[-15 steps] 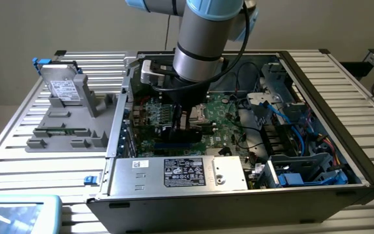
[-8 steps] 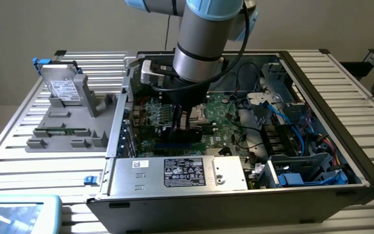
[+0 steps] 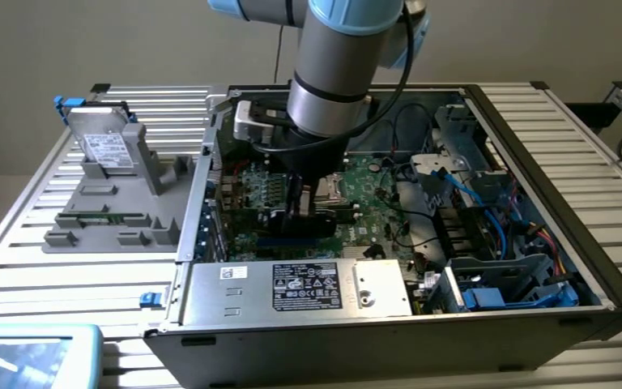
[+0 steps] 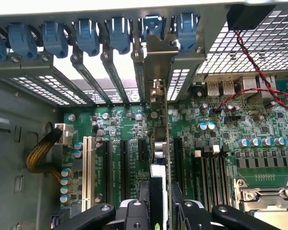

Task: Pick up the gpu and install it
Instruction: 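Insert the gpu into the slot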

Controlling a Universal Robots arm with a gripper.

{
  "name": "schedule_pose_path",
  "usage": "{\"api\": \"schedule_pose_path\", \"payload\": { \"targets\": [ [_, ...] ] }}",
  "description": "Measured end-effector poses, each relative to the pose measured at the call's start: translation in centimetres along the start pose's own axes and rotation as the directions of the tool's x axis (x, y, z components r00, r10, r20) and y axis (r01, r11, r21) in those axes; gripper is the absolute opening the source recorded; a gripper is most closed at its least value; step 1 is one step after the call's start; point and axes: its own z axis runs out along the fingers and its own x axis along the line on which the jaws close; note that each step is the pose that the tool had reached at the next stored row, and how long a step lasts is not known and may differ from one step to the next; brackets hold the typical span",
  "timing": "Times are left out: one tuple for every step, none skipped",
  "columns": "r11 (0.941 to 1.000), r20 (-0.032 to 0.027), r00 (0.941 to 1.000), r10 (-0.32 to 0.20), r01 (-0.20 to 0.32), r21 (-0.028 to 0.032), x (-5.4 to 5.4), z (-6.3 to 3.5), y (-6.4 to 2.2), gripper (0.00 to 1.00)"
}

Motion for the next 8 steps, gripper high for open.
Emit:
{"api": "schedule_pose_path", "payload": {
  "targets": [
    [1.0000,-0.0001,1.0000,-0.001,0.001,0.0001,0.00,0.01,0.03,0.28],
    [1.0000,-0.0002,1.0000,-0.001,0.001,0.0001,0.00,0.01,0.04,0.28],
    [1.0000,-0.0001,1.0000,-0.002,0.002,0.0001,0.03,0.02,0.04,0.28],
    [1.0000,-0.0002,1.0000,-0.002,0.002,0.0002,0.06,0.02,0.05,0.28],
    [1.0000,-0.0006,1.0000,-0.003,0.003,0.0002,0.06,0.01,0.05,0.28],
    [1.0000,-0.0014,1.0000,-0.003,0.003,0.0002,0.08,0.00,0.05,0.28],
    [1.0000,-0.0028,1.0000,-0.003,0.003,0.0002,0.12,0.00,0.06,0.28],
    [1.0000,-0.0040,1.0000,-0.004,0.004,0.0003,0.14,0.00,0.06,0.28]
  ]
}}
